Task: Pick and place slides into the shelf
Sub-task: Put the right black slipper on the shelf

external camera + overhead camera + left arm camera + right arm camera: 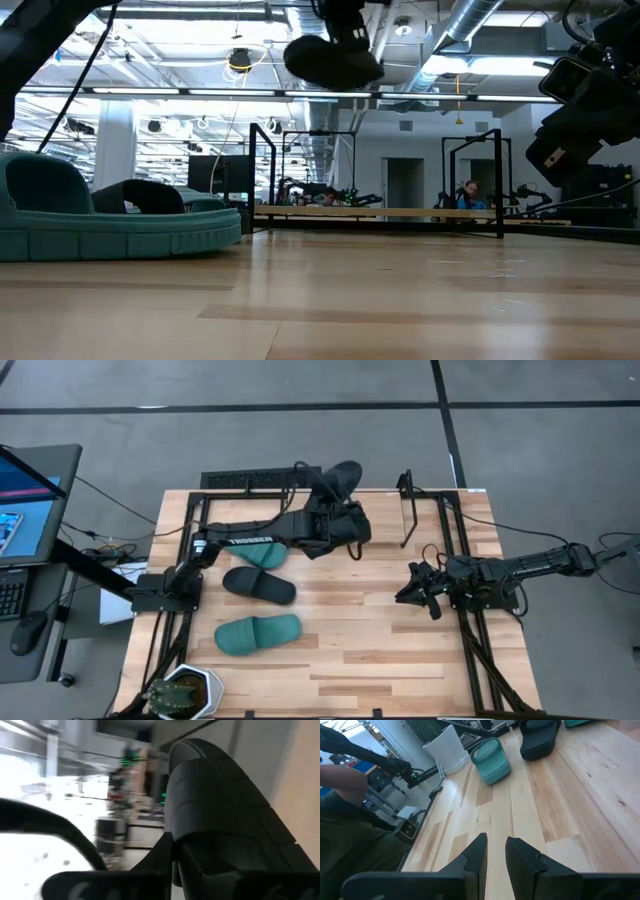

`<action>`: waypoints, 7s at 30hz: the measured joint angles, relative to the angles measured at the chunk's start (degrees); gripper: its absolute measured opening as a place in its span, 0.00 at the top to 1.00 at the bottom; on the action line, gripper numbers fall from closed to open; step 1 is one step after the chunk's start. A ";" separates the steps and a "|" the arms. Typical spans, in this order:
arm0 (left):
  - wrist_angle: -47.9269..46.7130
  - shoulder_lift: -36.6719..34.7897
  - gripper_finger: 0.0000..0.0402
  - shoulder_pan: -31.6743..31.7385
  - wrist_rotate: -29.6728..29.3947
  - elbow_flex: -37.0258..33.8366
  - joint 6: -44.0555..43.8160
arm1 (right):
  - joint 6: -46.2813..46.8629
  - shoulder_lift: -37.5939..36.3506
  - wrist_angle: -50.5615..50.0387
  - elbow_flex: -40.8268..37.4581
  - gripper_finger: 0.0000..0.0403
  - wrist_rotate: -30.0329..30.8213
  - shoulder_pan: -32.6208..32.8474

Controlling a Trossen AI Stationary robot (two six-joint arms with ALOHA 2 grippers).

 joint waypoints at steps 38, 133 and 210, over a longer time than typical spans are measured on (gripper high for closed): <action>-31.89 14.19 1.00 9.09 12.04 -4.32 -46.81 | 0.00 0.00 -1.62 0.01 0.85 0.00 -0.02; -24.49 12.39 0.69 6.69 27.69 1.59 -13.95 | 0.02 0.00 -1.60 0.01 0.85 0.02 -0.01; 7.68 -27.64 1.00 20.33 68.58 -16.68 -20.48 | 0.00 -0.06 -1.62 0.01 0.85 0.13 0.00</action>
